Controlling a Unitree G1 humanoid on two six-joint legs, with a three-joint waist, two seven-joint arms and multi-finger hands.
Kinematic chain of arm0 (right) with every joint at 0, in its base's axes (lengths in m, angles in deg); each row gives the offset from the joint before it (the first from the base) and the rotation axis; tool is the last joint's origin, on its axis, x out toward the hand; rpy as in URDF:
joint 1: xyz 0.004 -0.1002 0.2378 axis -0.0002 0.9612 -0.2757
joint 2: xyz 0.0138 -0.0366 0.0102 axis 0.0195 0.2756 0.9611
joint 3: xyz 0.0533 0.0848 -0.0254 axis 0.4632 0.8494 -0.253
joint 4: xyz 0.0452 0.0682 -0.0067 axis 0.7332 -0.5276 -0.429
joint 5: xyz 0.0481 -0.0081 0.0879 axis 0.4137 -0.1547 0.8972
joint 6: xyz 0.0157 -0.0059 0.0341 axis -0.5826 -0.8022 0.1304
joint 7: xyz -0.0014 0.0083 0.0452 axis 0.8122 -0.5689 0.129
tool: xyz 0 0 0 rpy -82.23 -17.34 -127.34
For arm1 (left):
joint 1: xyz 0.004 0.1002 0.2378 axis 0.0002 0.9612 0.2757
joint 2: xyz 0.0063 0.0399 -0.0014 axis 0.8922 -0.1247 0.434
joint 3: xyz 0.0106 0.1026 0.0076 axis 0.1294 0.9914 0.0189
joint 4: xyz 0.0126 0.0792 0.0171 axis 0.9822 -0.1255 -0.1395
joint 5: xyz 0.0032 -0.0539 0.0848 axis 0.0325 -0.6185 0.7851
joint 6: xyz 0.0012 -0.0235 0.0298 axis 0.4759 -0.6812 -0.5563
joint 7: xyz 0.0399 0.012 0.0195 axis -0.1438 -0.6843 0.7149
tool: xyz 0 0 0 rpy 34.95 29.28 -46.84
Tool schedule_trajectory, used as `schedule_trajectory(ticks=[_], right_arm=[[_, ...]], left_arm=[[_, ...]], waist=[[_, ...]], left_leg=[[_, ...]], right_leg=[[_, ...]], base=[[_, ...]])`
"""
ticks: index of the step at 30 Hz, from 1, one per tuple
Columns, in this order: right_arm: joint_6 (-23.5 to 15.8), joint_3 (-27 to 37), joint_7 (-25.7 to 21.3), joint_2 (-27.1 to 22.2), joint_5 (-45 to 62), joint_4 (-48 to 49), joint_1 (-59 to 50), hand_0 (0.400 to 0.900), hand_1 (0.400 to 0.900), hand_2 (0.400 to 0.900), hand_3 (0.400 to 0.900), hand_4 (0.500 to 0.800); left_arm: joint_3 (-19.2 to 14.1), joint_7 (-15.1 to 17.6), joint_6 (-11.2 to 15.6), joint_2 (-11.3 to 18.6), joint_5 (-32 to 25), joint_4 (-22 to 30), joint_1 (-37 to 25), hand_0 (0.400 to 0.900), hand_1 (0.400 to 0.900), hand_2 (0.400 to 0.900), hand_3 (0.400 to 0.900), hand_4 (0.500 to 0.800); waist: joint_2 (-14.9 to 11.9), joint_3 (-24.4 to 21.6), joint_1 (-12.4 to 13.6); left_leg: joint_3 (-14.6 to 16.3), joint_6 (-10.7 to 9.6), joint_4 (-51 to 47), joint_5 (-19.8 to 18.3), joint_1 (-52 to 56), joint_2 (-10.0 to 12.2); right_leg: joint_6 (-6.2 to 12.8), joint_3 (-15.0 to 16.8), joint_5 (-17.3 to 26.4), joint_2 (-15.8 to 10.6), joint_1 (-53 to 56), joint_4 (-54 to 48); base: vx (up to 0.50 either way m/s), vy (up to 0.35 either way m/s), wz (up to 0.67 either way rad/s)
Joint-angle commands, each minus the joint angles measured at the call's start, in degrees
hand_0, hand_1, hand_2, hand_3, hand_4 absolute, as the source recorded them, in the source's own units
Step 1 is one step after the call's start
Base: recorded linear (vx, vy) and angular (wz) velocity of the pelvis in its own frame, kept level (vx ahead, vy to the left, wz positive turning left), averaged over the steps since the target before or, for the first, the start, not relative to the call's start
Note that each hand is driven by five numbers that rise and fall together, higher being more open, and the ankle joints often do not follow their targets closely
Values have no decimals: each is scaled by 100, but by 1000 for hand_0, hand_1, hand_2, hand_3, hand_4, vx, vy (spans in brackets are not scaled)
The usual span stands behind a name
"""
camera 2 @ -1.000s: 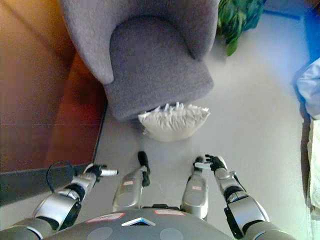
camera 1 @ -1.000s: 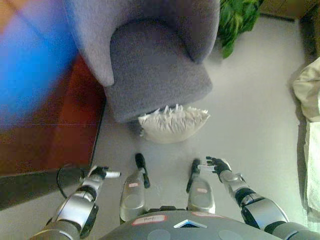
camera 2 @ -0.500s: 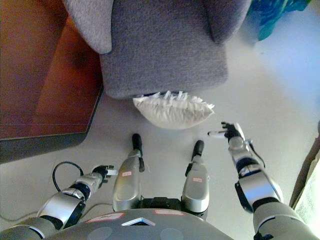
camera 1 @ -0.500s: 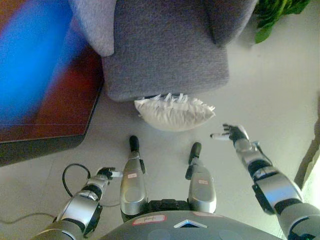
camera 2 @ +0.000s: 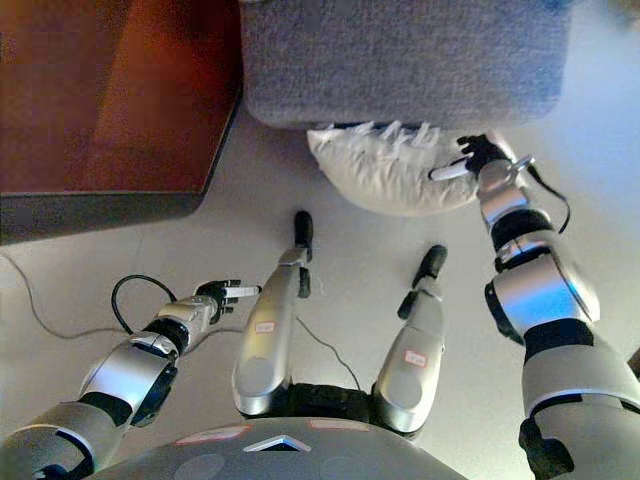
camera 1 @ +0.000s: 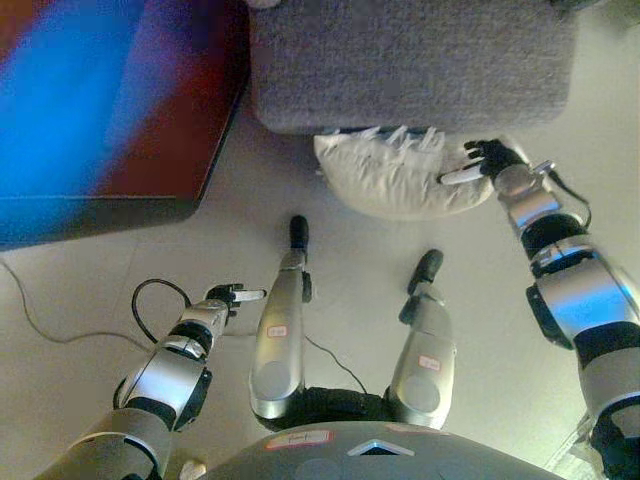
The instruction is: Pick up the pillow and put it on the sofa.
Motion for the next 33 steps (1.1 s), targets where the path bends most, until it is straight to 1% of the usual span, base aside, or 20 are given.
schedule_trajectory(ticks=[1, 3, 5, 8, 11, 15, 21, 23, 25, 26, 30, 33], right_arm=[[79, -226, -79, -887, -758, 199, -466, 900, 900, 900, 900, 800], [198, -366, -3, -1067, -1284, 215, -580, 900, 900, 900, 900, 800], [244, -539, 94, -1204, -1901, 192, -691, 900, 900, 900, 900, 800], [333, -948, 180, -1377, -2836, 175, -952, 900, 900, 900, 900, 800], [453, -1215, 335, -1453, -3403, 190, -1176, 900, 900, 900, 900, 800], [539, -1348, 480, -1461, -3472, 202, -1376, 900, 900, 900, 900, 800], [554, -1372, 376, -1433, -3452, 169, -1611, 900, 900, 900, 900, 800], [562, -1359, 432, -1426, -3198, 148, -1737, 900, 900, 900, 900, 800], [408, -1324, 605, -1428, -2733, 146, -1842, 900, 900, 900, 900, 800], [347, -1269, 624, -1437, -2522, 164, -1858, 400, 400, 400, 400, 500], [-4, -1152, 556, -1524, -2147, 235, -1941, 400, 400, 400, 400, 500], [-180, -1116, 459, -1603, -1968, 301, -1932, 400, 400, 400, 400, 500]], left_arm=[[72, -242, 618, 414, -111, 0, 1324, 900, 900, 900, 900, 800], [72, -435, 748, 466, -160, 168, 1602, 900, 900, 900, 900, 800], [96, -519, 816, 508, -202, 295, 1755, 900, 900, 900, 900, 800], [194, -605, 827, 586, -375, 512, 1851, 900, 900, 900, 900, 800], [244, -614, 738, 629, -519, 801, 1911, 900, 900, 900, 900, 800], [325, -587, 662, 667, -688, 1115, 1952, 900, 900, 900, 900, 800], [353, -604, 684, 650, -883, 1440, 2091, 900, 900, 900, 900, 800], [331, -643, 718, 661, -903, 1514, 2161, 900, 900, 900, 900, 800], [309, -701, 742, 693, -914, 1582, 2247, 900, 900, 900, 900, 800], [284, -733, 746, 713, -902, 1607, 2298, 900, 900, 900, 900, 800], [192, -846, 917, 739, -822, 1622, 2495, 900, 900, 900, 900, 800], [153, -854, 992, 736, -789, 1687, 2602, 900, 900, 900, 900, 800]], waist=[[393, 65, 214], [553, 65, 240], [649, 65, 270], [760, 65, 316], [839, 65, 370], [945, 65, 421], [1135, 65, 517], [1206, 65, 554], [1269, 65, 590], [1289, 65, 602], [1317, 65, 641], [1299, 65, 638]], left_leg=[[-224, -49, -256, -90, -129, -26], [-182, -48, -339, -32, -198, -53], [-163, -44, -400, 7, -244, -58], [-174, -36, -457, 74, -376, -80], [-182, -35, -540, 134, -456, -102], [-202, -22, -658, 223, -564, -138], [-232, -5, -751, 304, -702, -201], [-227, -4, -790, 336, -744, -218], [-222, -2, -810, 359, -779, -234], [-217, -7, -812, 365, -784, -237], [-212, -9, -813, 369, -820, -235], [-190, -14, -848, 370, -787, -226]], right_leg=[[-112, 418, -79, -159, -853, 602], [-112, 436, -85, -146, -960, 585], [-111, 435, -84, -152, -1015, 558], [-99, 434, -57, -150, -1146, 519], [-68, 402, -23, -145, -1220, 452], [-53, 407, 27, -115, -1356, 390], [-46, 414, 38, -119, -1535, 381], [-43, 401, 41, -133, -1587, 374], [-47, 399, 40, -142, -1641, 387], [-48, 393, 37, -147, -1655, 399], [-57, 389, 19, -137, -1703, 423], [-55, 372, 22, -116, -1678, 396]], base=[[-53, 192, 4], [-37, 172, -4], [-29, 106, -4], [-38, 59, 0], [-40, 28, 5], [-36, 29, 8], [-30, 38, 10], [-30, 36, 13], [-23, 33, 9], [-4, 38, 2], [0, 15, -4], [10, 13, -9]])
